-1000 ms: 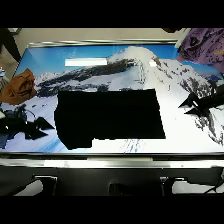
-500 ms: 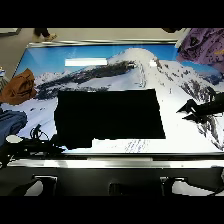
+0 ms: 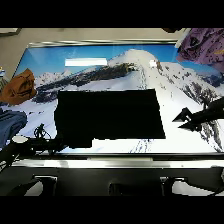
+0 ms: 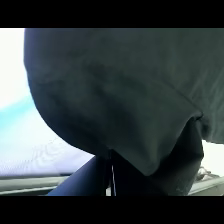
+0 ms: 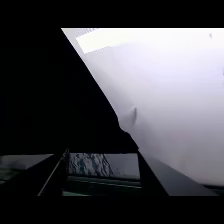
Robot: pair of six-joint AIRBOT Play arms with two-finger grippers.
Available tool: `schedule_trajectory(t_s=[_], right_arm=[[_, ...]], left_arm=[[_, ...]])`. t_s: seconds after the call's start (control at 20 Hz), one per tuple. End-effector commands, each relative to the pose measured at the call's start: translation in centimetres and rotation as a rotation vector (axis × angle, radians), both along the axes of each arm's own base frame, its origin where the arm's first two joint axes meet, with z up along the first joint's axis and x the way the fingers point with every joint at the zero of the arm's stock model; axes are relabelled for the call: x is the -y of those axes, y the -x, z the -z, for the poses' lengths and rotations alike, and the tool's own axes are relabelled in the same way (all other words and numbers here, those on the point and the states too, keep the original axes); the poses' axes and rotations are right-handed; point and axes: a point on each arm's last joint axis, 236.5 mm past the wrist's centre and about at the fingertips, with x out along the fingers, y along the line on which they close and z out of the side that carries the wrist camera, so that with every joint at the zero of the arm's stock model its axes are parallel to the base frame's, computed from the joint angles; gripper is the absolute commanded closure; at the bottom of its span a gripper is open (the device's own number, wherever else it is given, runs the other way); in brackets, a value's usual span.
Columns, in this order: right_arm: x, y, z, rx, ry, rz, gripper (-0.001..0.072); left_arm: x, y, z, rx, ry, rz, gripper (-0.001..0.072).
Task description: Fold the clothes and pants, and hang the long-sleeved shirts on hangers.
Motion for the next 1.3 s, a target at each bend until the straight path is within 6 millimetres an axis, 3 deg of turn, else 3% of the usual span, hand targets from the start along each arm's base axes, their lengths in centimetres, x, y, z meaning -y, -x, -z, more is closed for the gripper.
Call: schedule_trajectory(t_s=[0.0,0.2,0.4,0.65,0.75,0.8,0.85,1.05,1.25], right_arm=[[-1.8,3.6,3.1,-0.086,-0.050,-0.029,0.0233],[-2.7,5.0,5.3,-0.102,-0.060,-0.027,0.0233],[-3.1,4.9,6.3,-0.081,-0.066,0.004,0.0233],[-5.2,5.0,7.3,-0.049,-0.137,0.051,0.0237],[-5.3,4.9,7.8,-0.038,-0.134,0.065,0.0462],[-5.1,4.6,7.8,-0.025,-0.127,0.071,0.0642],[-5.0,4.2,7.6,-0.003,-0.119,0.070,0.0680],[-3.6,2.9,4.2,0.050,-0.048,0.114,0.0681],[-3.9,5.5,-0.2,0.030,-0.002,0.103,0.0682]], left_arm=[[0.1,-0.3,-0.1,0.008,0.001,-0.007,0.0690],[0.2,-0.1,-0.2,0.002,0.009,0.000,0.0690],[0.3,0.0,-0.2,-0.001,0.012,0.003,0.0690],[0.3,-0.1,-0.2,-0.001,0.014,0.001,0.0690],[0.3,-0.1,-0.3,-0.001,0.014,0.001,0.0690],[0.3,-0.2,-0.4,0.003,0.014,0.001,0.0691],[0.2,-0.6,-0.8,0.015,0.016,0.004,0.0691],[-1.6,-2.4,-4.9,0.094,0.002,0.032,0.0694],[-4.5,0.8,-8.5,0.071,-0.162,0.133,0.0694]])
